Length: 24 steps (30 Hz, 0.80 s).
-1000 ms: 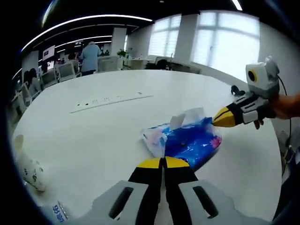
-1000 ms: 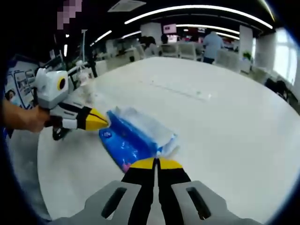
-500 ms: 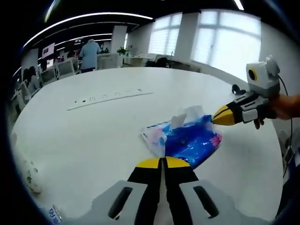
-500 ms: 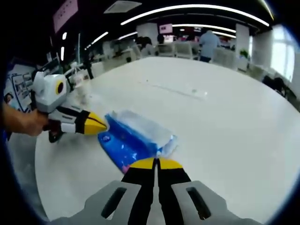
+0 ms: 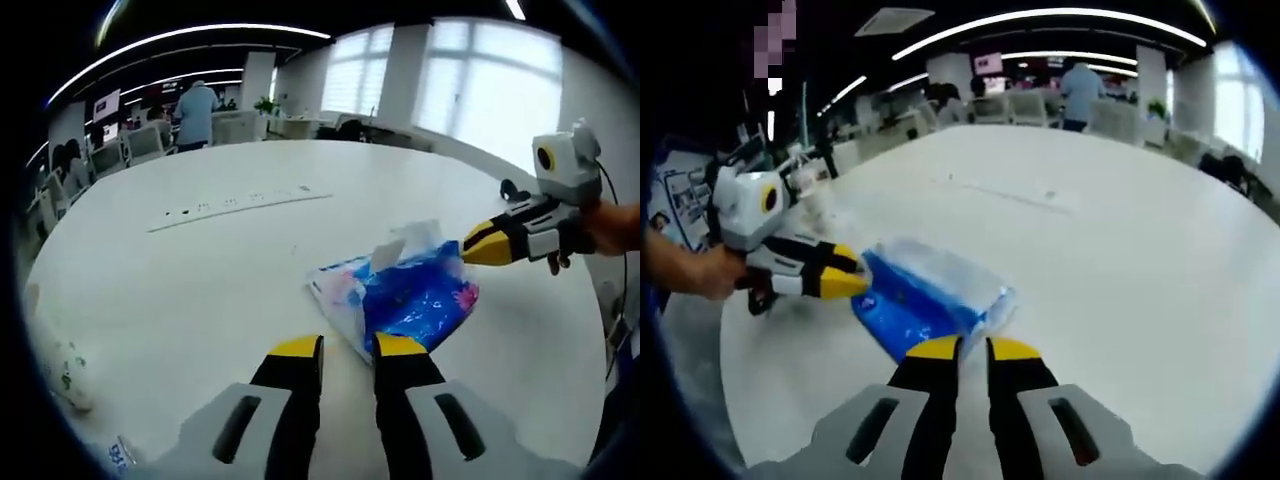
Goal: Arrange the tabletop items into an orderly group along one side of the table until the central work area is clear of visible clutter.
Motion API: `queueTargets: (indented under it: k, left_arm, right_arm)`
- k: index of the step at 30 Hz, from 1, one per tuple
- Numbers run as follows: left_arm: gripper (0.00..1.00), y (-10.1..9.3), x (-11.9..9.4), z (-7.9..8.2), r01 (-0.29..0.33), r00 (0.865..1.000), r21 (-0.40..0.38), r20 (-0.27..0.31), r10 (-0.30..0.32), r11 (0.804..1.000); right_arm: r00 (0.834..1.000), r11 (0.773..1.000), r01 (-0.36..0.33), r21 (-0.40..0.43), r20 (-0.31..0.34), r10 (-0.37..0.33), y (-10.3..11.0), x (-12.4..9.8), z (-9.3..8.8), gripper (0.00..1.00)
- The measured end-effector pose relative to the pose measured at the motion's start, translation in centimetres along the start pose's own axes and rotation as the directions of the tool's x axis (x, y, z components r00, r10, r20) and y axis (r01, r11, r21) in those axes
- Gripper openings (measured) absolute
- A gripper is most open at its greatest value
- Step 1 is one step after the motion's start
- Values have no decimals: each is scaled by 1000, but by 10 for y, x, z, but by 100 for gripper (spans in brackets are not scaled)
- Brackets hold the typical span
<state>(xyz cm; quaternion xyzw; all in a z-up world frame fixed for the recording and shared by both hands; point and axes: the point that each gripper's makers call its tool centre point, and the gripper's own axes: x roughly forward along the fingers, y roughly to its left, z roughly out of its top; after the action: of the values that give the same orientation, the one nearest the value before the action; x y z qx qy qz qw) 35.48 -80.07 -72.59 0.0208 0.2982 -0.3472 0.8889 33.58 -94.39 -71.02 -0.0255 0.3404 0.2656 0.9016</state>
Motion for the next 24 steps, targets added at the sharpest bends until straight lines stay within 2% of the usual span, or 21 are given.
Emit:
queueTargets:
  k: [14,20,24]
  left_arm:
    - [23,-1,-11,8,-1,1000,4,5,1,1000]
    - [30,-2,-17,11,-4,1000,-1,8,4,1000]
    - [34,-3,-22,12,-6,1000,-6,12,6,1000]
  right_arm:
    - [1000,1000,-8,-8,29,8,10,-9,6,24]
    - [999,1000,8,-25,52,-6,12,-15,13,36]
    - [998,1000,10,-26,60,-9,15,-19,15,38]
